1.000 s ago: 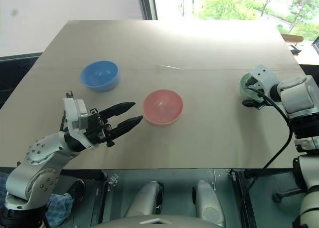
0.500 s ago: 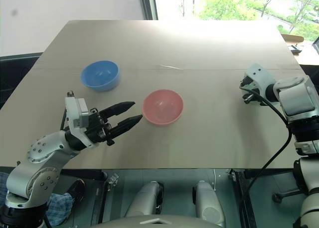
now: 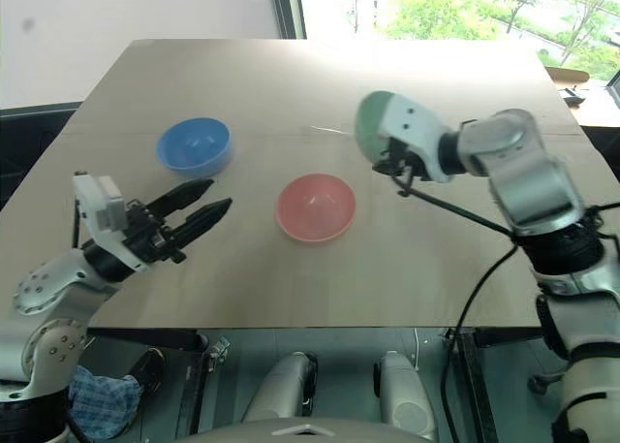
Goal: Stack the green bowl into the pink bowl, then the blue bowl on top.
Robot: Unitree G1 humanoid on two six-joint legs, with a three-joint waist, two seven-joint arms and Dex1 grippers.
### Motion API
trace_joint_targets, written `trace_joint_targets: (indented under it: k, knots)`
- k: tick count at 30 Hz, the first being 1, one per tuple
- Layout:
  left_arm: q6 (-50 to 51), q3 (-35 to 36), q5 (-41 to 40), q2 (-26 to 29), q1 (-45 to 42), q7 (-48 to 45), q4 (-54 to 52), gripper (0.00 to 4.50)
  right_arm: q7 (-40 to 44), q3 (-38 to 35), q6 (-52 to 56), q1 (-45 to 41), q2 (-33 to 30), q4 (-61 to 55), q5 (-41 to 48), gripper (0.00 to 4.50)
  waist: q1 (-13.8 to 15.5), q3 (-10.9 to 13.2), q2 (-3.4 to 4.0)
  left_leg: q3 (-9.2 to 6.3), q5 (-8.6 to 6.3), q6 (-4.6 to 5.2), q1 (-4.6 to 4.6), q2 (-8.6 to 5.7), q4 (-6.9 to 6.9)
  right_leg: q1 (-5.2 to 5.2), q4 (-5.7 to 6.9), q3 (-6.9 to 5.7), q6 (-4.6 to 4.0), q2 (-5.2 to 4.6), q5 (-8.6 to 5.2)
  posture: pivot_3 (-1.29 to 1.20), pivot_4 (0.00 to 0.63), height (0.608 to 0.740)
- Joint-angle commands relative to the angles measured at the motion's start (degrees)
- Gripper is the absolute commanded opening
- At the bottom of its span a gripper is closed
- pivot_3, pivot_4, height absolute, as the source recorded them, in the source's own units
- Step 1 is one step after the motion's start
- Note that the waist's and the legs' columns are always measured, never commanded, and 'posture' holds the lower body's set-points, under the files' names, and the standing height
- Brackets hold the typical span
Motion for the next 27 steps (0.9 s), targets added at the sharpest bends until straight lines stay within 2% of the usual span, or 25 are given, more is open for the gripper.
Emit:
trace_joint_targets:
  k: [1, 6, 10, 13, 16, 17, 18, 22, 25, 27]
  knots:
    - [-3.03, 1.89, 1.86, 1.29, 1.04, -3.07, 1.67, 2.58, 0.93, 4.06, 0.48, -2.29, 1.12, -6.53, -0.19, 0.08, 0.25, 0.00, 0.00, -0.02, 0.00, 0.00, -0.01, 0.00, 0.00, 0.00, -0.01, -0.02, 0.00, 0.00, 0.00, 0.00, 0.150, 0.740]
    - [-3.21, 2.29, 1.46, 0.85, 0.41, -2.89, 2.87, 2.58, 2.80, 12.86, -3.00, -1.75, 0.28, -12.27, -4.02, 0.08, 0.45, 0.00, 0.00, -0.14, 0.00, 0.00, -0.20, -0.06, 0.02, -0.08, -0.07, -0.16, 0.00, -0.11, 0.00, 0.00, 0.150, 0.740]
    - [-3.25, 1.79, 1.66, 0.56, 0.57, -2.55, 2.30, 2.58, 3.22, 13.54, -4.08, -1.96, 0.51, -13.62, -4.15, 0.08, 0.22, 0.00, -0.01, -0.15, 0.00, -0.01, -0.18, -0.06, 0.02, -0.09, -0.02, -0.17, 0.00, -0.11, 0.00, 0.00, 0.150, 0.740]
    - [-3.41, 1.74, 1.87, 0.29, 1.18, -2.63, 2.00, 2.58, 1.45, 11.70, -1.89, -2.17, 2.51, -14.12, -3.36, 0.92, 0.09, -0.01, -0.01, -0.15, 0.00, -0.01, -0.15, -0.06, 0.02, -0.07, 0.00, -0.16, 0.00, -0.11, 0.00, 0.00, 0.150, 0.740]
    - [-3.44, 1.89, 1.90, 0.07, 1.13, -2.54, 2.16, 2.58, -1.09, 9.25, 1.80, -3.38, 4.98, -12.90, -2.72, 2.16, -0.06, -0.01, -0.01, -0.14, 0.00, -0.01, -0.14, -0.06, 0.02, -0.09, 0.02, -0.15, 0.00, -0.10, 0.00, 0.00, 0.150, 0.740]
    - [-3.53, 1.87, 1.99, -0.01, 1.11, -2.55, 2.24, 2.58, -1.07, 8.53, 2.66, -3.74, 5.18, -12.84, -2.17, 2.16, -0.02, 0.00, -0.01, -0.14, 0.00, -0.01, -0.13, -0.05, 0.02, -0.08, 0.03, -0.16, 0.00, -0.10, 0.00, 0.00, 0.150, 0.740]
    - [-3.63, 1.72, 2.13, -0.12, 1.08, -2.53, 2.22, 2.58, -1.72, 6.63, 4.22, -3.89, 6.03, -12.70, -0.96, 2.16, 0.00, 0.00, -0.01, -0.15, 0.00, -0.01, -0.14, -0.05, 0.02, -0.09, 0.03, -0.16, 0.00, -0.10, 0.00, 0.00, 0.150, 0.740]
    - [-4.03, 1.84, 2.55, -0.16, 0.47, -2.22, 2.30, 2.58, -4.69, -9.21, 12.28, -1.52, 9.53, -11.62, 8.12, 2.16, 0.33, -0.02, -0.03, -0.16, 0.00, -0.01, -0.15, -0.06, 0.02, -0.07, 0.01, -0.17, -0.01, -0.11, 0.00, 0.00, 0.150, 0.740]
    - [-4.47, 2.11, 3.61, 0.04, -0.28, -1.34, 3.07, 2.58, -4.21, -16.93, 13.63, 1.20, 7.96, -11.75, 13.13, 2.16, 0.61, -0.04, -0.07, -0.19, 0.00, 0.00, -0.18, -0.11, 0.02, -0.04, -0.02, -0.21, -0.01, -0.15, 0.00, 0.00, 0.150, 0.740]
    - [-7.09, 0.30, 10.71, 1.15, -2.08, 1.38, 6.81, 2.58, -1.67, -25.45, 11.27, 5.44, 5.11, -11.20, 17.61, 2.16, 1.13, -0.04, -0.07, -0.18, 0.00, 0.00, -0.18, -0.12, 0.02, -0.03, -0.04, -0.22, -0.01, -0.16, 0.00, 0.00, 0.150, 0.740]
